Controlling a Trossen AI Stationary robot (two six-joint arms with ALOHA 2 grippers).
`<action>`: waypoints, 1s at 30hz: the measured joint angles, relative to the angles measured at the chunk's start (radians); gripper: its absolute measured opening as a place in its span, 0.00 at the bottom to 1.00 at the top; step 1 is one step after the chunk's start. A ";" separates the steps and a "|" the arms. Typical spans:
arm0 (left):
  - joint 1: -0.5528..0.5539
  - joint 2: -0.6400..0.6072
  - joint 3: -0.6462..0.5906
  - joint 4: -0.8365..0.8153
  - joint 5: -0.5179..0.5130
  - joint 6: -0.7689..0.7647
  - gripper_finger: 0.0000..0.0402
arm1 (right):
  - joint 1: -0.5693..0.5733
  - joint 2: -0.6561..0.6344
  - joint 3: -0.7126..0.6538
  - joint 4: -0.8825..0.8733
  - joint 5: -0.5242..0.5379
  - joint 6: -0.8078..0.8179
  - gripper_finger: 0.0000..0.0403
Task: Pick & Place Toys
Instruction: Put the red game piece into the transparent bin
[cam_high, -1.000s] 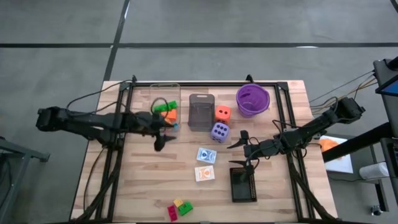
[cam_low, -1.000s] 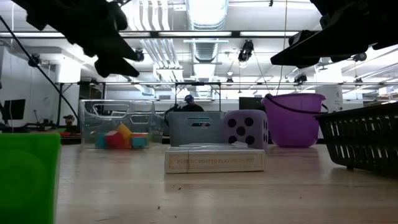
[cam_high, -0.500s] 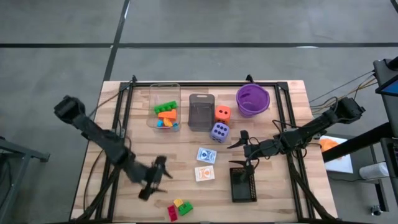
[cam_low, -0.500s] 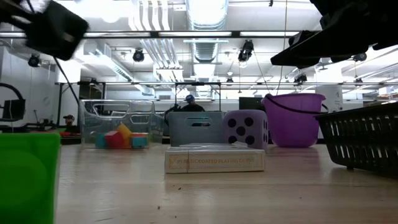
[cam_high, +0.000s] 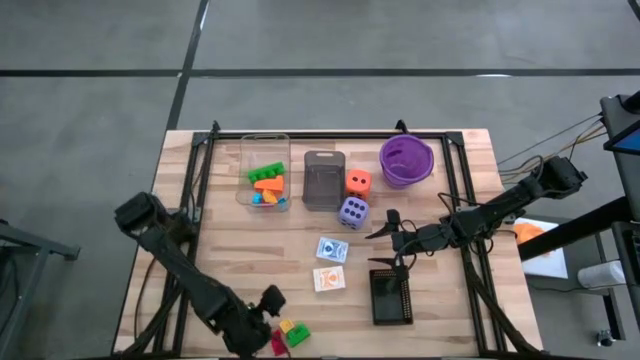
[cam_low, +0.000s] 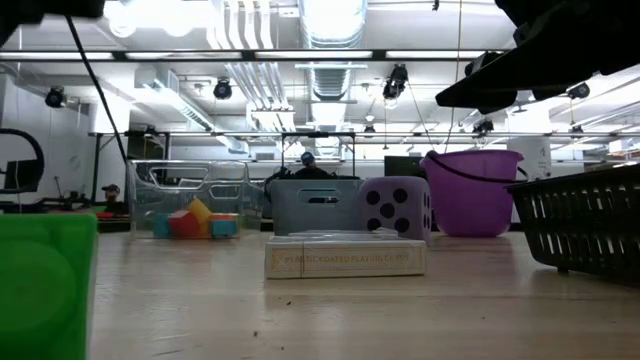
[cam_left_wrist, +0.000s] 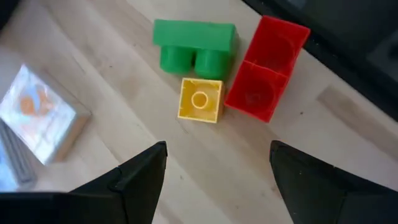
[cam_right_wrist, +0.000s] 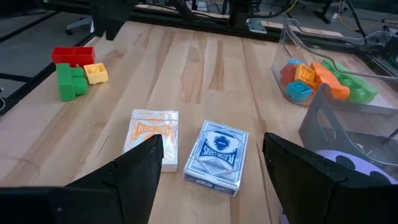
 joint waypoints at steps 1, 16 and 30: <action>-0.002 0.015 0.033 -0.028 0.000 0.024 0.71 | 0.000 0.000 0.000 0.000 0.000 0.005 0.68; 0.007 0.053 0.106 0.035 0.133 0.181 0.71 | 0.000 0.000 0.000 -0.009 0.000 0.031 0.68; 0.044 0.158 0.107 0.084 0.215 0.241 0.71 | 0.000 0.000 0.000 -0.034 -0.001 0.058 0.68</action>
